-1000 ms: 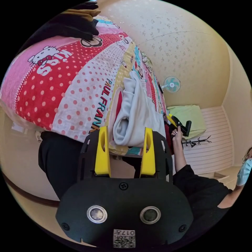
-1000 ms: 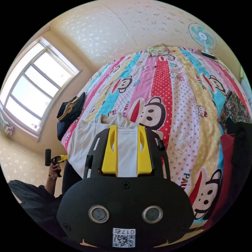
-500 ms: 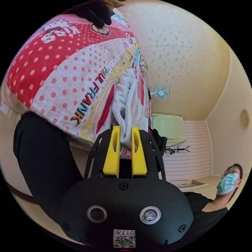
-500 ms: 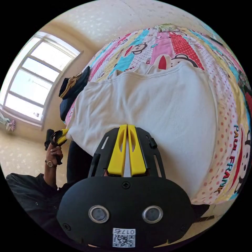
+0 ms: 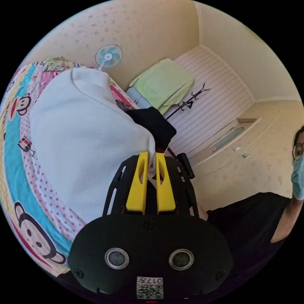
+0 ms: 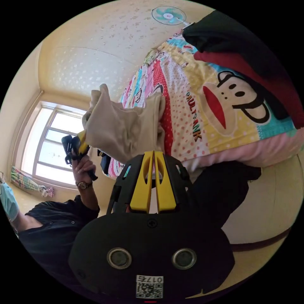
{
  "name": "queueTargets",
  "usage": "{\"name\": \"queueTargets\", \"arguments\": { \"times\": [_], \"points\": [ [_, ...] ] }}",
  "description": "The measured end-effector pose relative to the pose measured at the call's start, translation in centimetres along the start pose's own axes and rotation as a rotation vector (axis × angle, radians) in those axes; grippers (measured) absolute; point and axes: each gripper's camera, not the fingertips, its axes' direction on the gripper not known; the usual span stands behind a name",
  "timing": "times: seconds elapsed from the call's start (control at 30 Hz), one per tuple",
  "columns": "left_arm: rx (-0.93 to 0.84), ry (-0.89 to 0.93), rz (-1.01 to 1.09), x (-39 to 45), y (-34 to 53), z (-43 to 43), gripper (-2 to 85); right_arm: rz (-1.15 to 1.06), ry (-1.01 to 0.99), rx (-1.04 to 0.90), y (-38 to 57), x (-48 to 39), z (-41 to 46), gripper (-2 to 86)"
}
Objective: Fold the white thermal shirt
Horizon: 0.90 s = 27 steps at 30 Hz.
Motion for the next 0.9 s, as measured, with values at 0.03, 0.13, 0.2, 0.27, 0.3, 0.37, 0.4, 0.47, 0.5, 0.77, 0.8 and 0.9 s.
{"name": "queueTargets", "arguments": {
  "times": [0.03, 0.13, 0.2, 0.27, 0.3, 0.37, 0.4, 0.47, 0.5, 0.77, 0.8, 0.9],
  "points": [
    [-0.05, 0.011, -0.043, -0.7, 0.6, 2.5, 5.8, 0.005, -0.003, 0.008, 0.4, 0.5, -1.0, 0.6],
    [-0.029, 0.114, -0.097, -1.5, 3.1, 4.0, 7.1, -0.02, -0.007, 0.028, 0.6, 0.1, -2.6, 0.5],
    [0.008, 0.101, -0.121, -1.6, 4.3, 2.8, 7.1, -0.06, 0.004, 0.031, 0.0, -1.3, -2.8, 0.5],
    [0.066, 0.042, -0.124, -1.5, 5.0, 0.5, 6.2, -0.153, -0.013, 0.032, -1.8, -3.9, -2.1, 0.5],
    [0.121, -0.01, -0.118, -1.5, 5.3, -1.4, 5.5, -0.182, -0.022, 0.032, -2.3, -4.6, -1.8, 0.5],
    [0.217, -0.109, -0.109, -1.5, 5.7, -4.0, 5.1, -0.301, -0.053, 0.034, -4.7, -7.6, -0.2, 0.5],
    [0.261, -0.183, -0.109, -1.7, 5.7, -5.0, 5.0, -0.316, -0.056, 0.028, -5.3, -8.1, 0.3, 0.5],
    [0.254, -0.273, -0.119, -2.8, 5.4, -4.8, 4.3, -0.385, -0.037, 0.02, -7.4, -9.9, 2.6, 0.5],
    [0.176, -0.299, -0.129, -4.1, 4.9, -3.1, 3.2, -0.39, -0.006, 0.025, -7.8, -10.0, 3.2, 0.5],
    [-0.037, -0.079, -0.267, -8.1, 7.6, 1.4, -0.5, -0.034, 0.224, -0.235, -9.1, 2.2, 7.6, 0.4],
    [0.041, -0.089, -0.288, -8.3, 8.4, 0.0, -0.3, -0.027, 0.182, -0.232, -9.0, 3.1, 7.1, 0.4],
    [0.241, -0.136, -0.306, -9.7, 9.5, -3.3, 4.3, 0.021, 0.016, -0.199, -8.3, 6.3, 5.5, 0.5]
  ]
}}
